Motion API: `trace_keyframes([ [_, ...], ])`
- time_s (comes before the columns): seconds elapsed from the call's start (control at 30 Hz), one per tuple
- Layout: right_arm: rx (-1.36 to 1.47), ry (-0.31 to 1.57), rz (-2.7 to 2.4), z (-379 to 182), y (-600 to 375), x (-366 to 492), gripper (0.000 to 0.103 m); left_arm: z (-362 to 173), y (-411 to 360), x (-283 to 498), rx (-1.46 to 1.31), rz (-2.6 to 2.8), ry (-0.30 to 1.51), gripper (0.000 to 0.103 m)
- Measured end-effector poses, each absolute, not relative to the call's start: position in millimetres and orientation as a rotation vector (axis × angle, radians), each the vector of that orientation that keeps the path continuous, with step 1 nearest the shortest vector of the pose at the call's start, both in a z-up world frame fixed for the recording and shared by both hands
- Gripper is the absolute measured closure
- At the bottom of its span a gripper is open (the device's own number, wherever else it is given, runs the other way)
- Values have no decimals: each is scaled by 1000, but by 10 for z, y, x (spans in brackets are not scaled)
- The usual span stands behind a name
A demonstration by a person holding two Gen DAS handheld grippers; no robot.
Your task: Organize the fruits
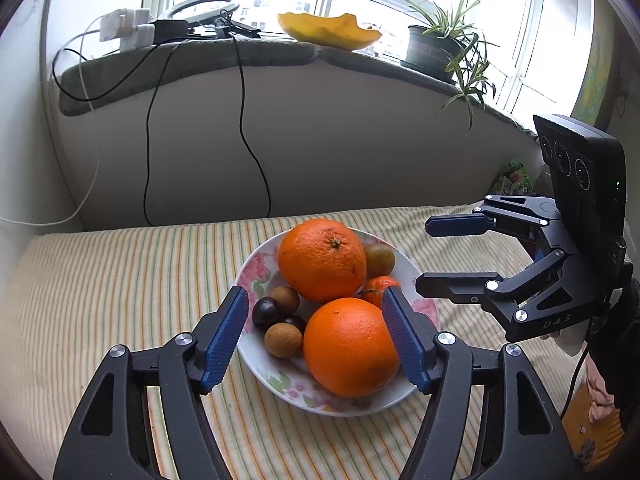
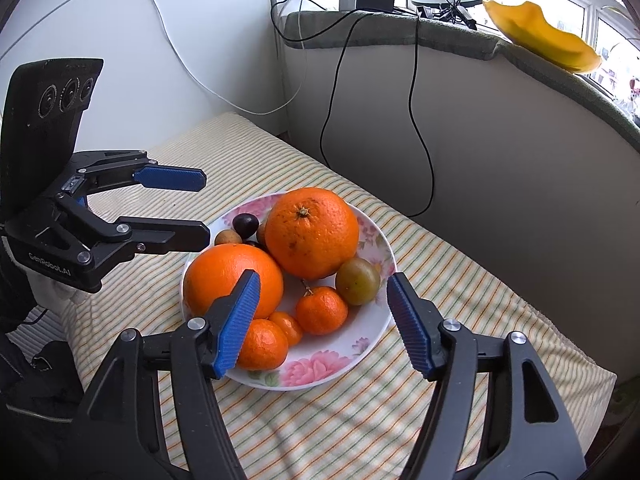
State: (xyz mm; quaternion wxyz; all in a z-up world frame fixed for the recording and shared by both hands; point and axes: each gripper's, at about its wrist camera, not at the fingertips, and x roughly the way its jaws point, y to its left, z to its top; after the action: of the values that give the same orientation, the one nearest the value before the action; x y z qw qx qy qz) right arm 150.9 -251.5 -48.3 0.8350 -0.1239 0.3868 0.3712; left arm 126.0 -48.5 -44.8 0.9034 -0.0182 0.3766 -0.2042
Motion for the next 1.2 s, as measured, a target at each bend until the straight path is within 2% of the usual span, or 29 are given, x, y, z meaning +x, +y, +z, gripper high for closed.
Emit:
trace_keyframes([
  [0.1,-270,816,774,-473,-2517,1480,34,-442,-468,1249,-37,-408,777,27],
  [0.13,-274,815,769,-470,-2516,1467,30,-437,-458,1243,-36,-404,776,26],
  [0.17,-277,811,762,-464,-2511,1451,20,-433,-450,1237,-37,-399,775,24],
  [0.23,-274,790,750,-440,-2524,1425,12,-423,-436,1227,-37,-387,773,23],
  [1.03,-88,678,608,-135,-2739,1051,11,-205,-326,846,-46,-316,702,23],
  [1.1,-75,660,610,-101,-2743,993,7,-169,-326,793,-47,-309,691,22],
  [1.13,-73,647,604,-82,-2747,952,2,-153,-326,767,-46,-306,683,21],
  [1.2,-72,617,587,-45,-2751,882,2,-111,-318,705,-44,-296,667,21],
])
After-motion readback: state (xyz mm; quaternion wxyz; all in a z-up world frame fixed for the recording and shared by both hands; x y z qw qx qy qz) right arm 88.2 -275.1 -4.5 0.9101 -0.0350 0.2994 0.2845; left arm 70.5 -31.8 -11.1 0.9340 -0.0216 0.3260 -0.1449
